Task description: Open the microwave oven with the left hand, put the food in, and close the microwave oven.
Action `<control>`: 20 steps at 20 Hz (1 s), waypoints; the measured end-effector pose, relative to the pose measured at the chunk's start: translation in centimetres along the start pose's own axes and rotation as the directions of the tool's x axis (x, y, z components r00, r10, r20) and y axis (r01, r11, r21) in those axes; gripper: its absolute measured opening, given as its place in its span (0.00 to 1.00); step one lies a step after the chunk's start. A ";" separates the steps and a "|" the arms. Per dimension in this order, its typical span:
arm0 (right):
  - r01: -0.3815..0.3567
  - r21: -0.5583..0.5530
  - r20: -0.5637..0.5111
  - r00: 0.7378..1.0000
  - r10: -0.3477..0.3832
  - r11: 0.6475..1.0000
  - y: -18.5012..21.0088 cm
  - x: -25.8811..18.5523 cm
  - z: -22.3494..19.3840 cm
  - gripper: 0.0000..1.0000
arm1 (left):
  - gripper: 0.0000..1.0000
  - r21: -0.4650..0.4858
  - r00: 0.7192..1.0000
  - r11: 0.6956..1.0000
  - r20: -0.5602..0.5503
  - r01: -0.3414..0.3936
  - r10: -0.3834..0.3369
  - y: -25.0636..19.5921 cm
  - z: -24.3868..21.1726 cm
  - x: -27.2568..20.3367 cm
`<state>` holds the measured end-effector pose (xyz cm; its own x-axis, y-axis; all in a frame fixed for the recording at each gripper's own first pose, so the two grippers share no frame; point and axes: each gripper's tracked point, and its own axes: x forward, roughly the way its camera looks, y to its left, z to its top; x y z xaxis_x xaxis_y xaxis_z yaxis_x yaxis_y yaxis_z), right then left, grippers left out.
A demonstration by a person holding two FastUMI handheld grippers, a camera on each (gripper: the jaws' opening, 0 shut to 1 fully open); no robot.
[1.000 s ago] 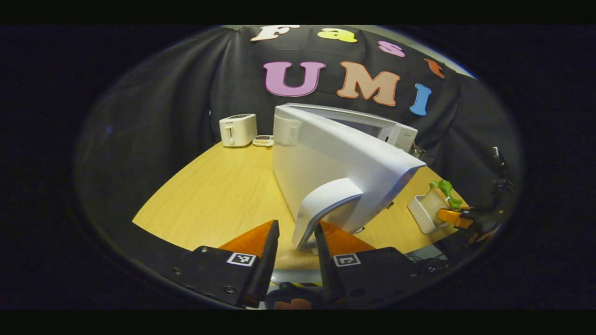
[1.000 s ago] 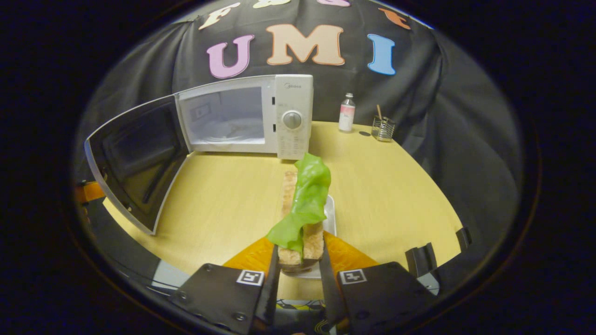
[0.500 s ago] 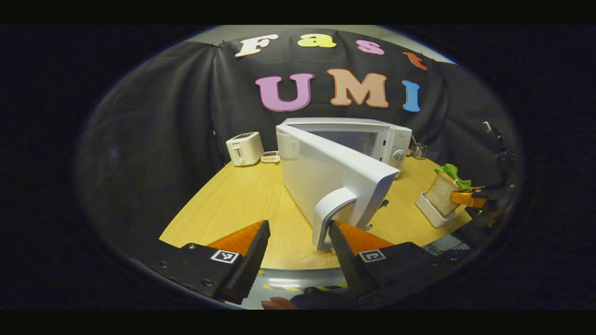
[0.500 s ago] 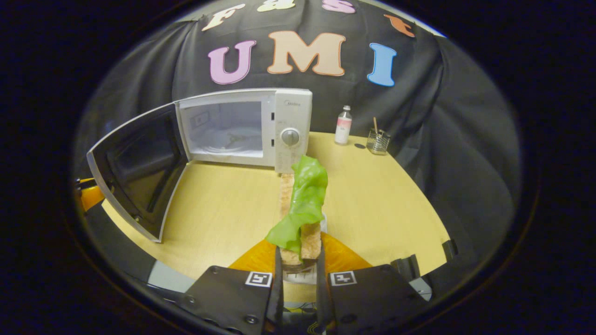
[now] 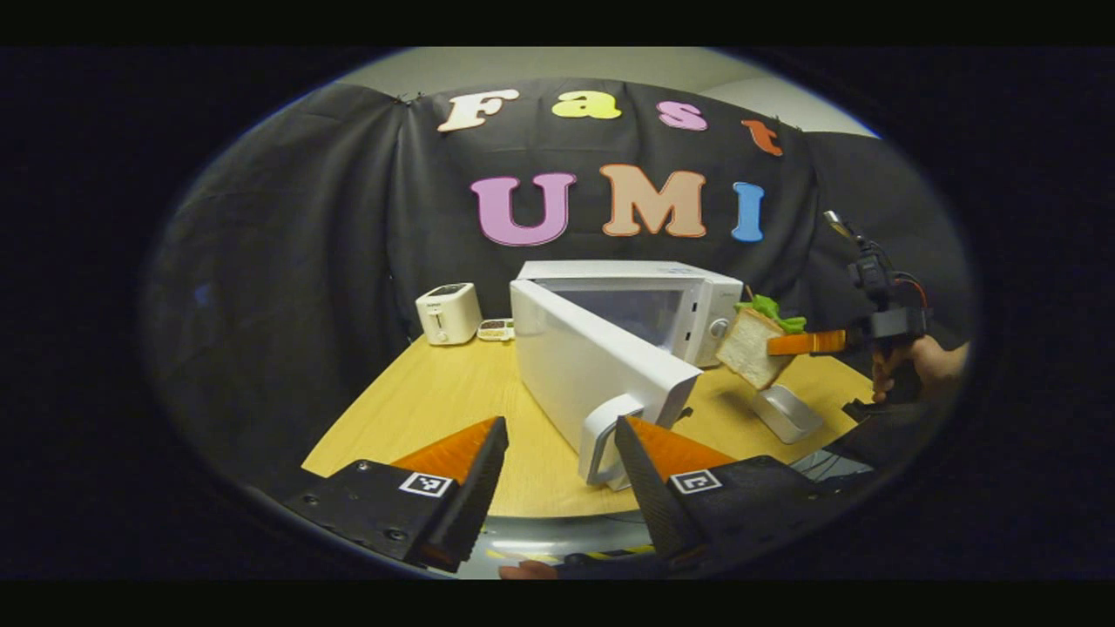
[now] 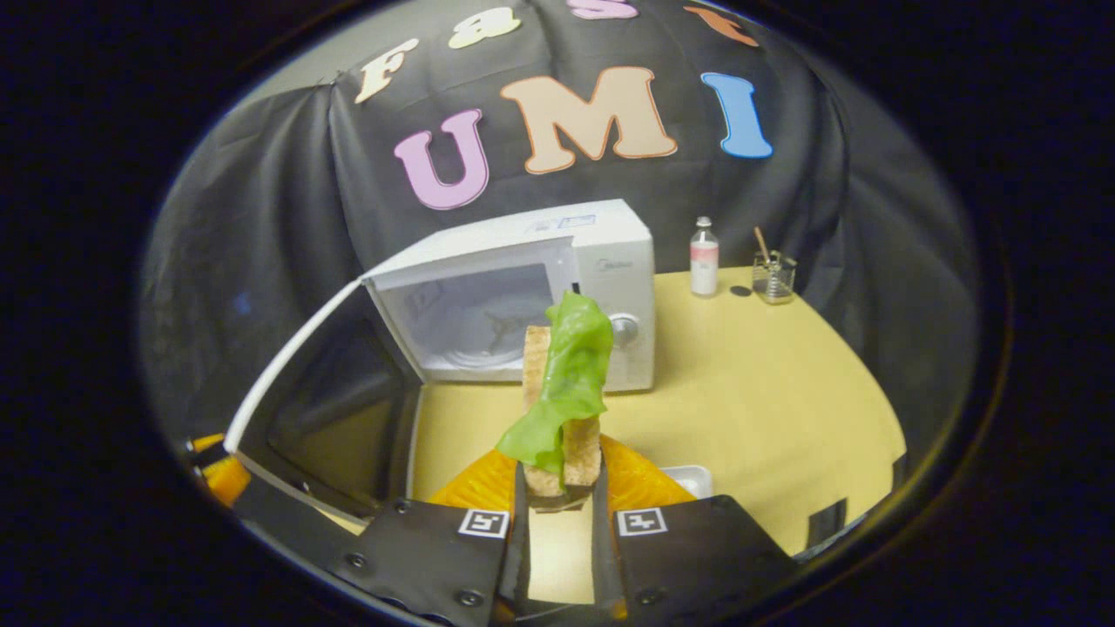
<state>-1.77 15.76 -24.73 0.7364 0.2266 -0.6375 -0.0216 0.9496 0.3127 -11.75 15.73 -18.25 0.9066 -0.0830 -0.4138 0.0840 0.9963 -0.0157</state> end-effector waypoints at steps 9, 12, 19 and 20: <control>-0.045 0.321 -0.027 0.998 0.057 0.946 9.1 9.1 2.8 0.30 | 0.75 -0.020 0.995 0.997 0.059 0.079 -0.078 1.9 2.0 -0.4; -0.029 0.410 -0.051 0.997 0.055 0.912 10.1 11.7 2.4 0.30 | 0.75 0.005 0.995 0.996 0.048 0.090 -0.090 2.7 1.6 -0.3; 0.010 0.615 -0.048 0.999 0.025 0.788 12.6 18.3 2.4 0.30 | 0.74 -0.018 0.997 0.997 0.016 0.073 -0.072 4.4 0.1 -0.8; 0.014 0.630 -0.041 0.999 0.015 0.777 12.7 19.2 2.5 0.30 | 0.75 -0.022 0.998 0.998 0.013 0.066 -0.066 4.7 0.0 -1.1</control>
<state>13.80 31.65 -31.19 0.7078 0.2497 -0.6608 0.4193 0.6043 0.6775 -12.29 20.52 -17.85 0.9042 -0.1485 -0.4004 0.1346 0.9889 -0.0626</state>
